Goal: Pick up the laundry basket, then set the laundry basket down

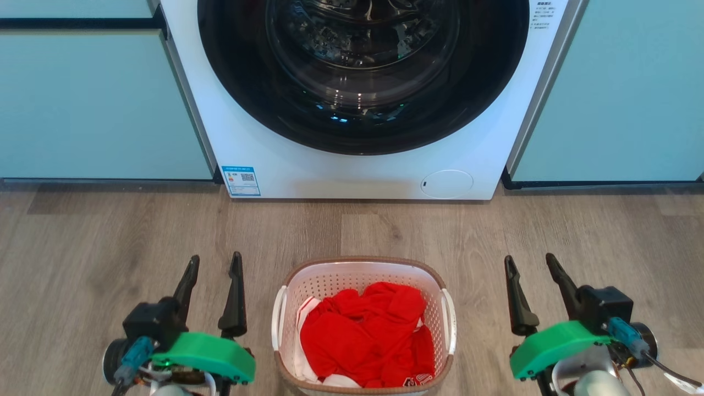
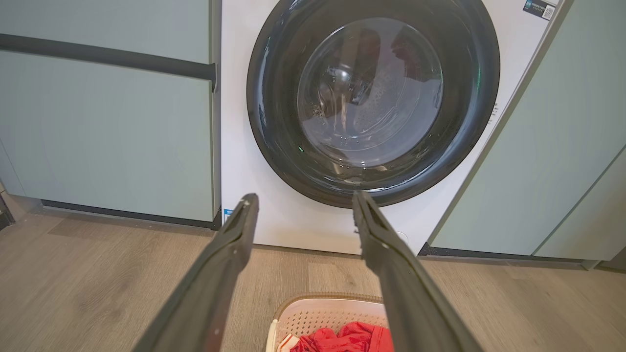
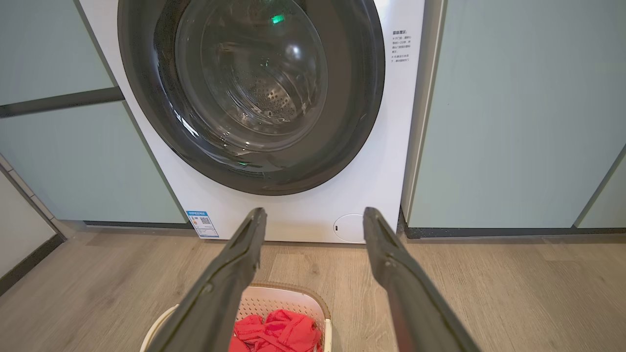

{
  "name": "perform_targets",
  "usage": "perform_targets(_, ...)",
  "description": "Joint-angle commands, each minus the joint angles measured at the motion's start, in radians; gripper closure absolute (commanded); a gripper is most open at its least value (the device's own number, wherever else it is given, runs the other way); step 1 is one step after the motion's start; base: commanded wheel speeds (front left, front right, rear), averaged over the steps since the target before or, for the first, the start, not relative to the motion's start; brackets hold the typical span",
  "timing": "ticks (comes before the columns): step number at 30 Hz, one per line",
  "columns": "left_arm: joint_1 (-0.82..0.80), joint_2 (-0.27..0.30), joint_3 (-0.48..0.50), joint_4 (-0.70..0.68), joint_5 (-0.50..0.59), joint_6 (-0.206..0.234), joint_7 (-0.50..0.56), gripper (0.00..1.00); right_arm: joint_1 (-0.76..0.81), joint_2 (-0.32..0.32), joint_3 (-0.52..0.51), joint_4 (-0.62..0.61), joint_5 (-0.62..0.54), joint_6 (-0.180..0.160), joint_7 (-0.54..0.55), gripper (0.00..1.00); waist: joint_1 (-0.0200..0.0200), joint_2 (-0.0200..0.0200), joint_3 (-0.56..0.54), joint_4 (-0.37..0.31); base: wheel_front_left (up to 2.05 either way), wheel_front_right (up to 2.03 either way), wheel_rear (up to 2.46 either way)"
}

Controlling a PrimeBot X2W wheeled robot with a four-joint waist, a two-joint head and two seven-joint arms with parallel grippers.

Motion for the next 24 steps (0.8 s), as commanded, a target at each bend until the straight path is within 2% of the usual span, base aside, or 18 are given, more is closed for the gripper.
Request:
perform_targets(1,-0.038,-0.004,0.026,-0.031,-0.007,-0.005,-0.010,0.00,-0.042,-0.004,0.021,-0.024,0.000,0.001,-0.013,0.00,0.0000,0.0000,-0.001,0.001,0.00,0.00,0.00)
perform_targets(6,-0.036,-0.004,0.024,-0.026,-0.031,-0.014,-0.010,0.00,-0.043,-0.004,0.021,-0.021,-0.002,0.001,-0.013,0.00,0.0000,0.0000,-0.004,0.004,0.00,0.00,0.00)
perform_targets(7,0.000,0.000,-0.002,0.003,-0.033,-0.015,0.000,1.00,0.000,0.000,0.000,0.008,0.000,0.000,0.000,1.00,0.0000,0.0000,-0.004,0.004,0.00,0.00,0.00)
perform_targets(13,0.042,0.000,-0.001,0.081,-0.044,-0.017,0.005,1.00,0.030,0.005,0.008,0.081,0.003,0.000,0.002,1.00,0.0000,0.0000,-0.004,0.004,0.00,0.00,0.00)
perform_targets(24,0.025,0.004,0.020,0.083,-0.161,-0.026,0.032,1.00,0.019,-0.003,-0.005,0.074,0.132,0.000,0.027,1.00,0.0000,0.0000,0.000,-0.001,0.00,0.00,0.00)
